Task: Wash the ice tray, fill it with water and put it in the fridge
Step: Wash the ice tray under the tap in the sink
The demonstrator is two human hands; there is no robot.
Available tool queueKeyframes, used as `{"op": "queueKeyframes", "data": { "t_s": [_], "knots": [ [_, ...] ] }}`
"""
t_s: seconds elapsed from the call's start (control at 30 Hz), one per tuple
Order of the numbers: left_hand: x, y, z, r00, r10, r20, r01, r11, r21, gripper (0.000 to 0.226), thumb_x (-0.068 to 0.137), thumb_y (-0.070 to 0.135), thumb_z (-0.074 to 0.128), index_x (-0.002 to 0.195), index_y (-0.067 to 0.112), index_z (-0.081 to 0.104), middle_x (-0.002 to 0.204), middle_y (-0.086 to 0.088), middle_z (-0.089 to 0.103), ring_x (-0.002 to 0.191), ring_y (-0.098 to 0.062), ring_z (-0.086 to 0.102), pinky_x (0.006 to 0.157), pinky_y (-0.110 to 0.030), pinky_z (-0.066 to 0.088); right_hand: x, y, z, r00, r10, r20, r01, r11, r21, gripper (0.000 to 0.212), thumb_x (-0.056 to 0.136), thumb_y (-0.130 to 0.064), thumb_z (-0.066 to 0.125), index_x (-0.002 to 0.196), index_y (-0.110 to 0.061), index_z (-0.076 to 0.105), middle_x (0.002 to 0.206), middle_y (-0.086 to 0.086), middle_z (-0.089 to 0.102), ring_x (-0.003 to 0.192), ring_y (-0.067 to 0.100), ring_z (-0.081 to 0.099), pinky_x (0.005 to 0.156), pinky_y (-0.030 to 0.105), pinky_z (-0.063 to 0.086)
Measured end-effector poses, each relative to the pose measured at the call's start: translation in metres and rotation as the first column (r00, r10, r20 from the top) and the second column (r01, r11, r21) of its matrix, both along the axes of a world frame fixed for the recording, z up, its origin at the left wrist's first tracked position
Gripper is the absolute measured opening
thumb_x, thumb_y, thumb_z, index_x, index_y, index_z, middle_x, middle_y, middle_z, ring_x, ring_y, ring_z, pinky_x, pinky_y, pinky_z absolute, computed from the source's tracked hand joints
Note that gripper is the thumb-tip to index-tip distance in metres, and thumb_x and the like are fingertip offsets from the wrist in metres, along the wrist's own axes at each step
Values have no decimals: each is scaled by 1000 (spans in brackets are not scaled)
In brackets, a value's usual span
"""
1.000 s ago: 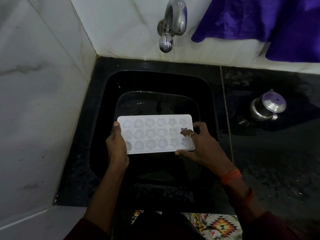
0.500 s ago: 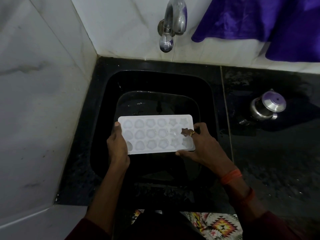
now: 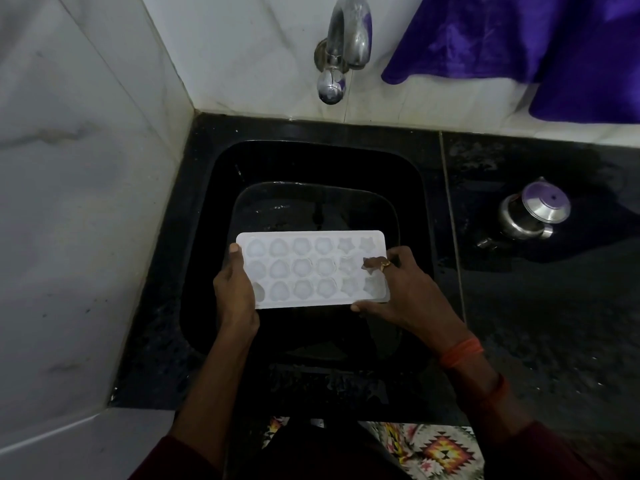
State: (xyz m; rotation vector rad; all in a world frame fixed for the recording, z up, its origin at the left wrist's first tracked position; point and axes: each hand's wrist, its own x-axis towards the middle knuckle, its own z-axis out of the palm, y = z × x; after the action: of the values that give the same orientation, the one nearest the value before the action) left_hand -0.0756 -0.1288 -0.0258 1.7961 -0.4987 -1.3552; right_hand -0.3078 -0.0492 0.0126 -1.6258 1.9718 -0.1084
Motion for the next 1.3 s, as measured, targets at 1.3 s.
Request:
{"op": "queueKeyframes", "data": {
  "t_s": [1.3],
  "knots": [
    [-3,-3,-12,1000,20,-6,-20,999,27,50,99,55,51,113,11,72,100,-6,76,90,-27,74,76,-43,62,-3,-4,6,998,34,-55,-34,999,-2,85,70,-65,80,142,-29,54,147,-1,40,115,25,62,101,42,51]
  ]
}}
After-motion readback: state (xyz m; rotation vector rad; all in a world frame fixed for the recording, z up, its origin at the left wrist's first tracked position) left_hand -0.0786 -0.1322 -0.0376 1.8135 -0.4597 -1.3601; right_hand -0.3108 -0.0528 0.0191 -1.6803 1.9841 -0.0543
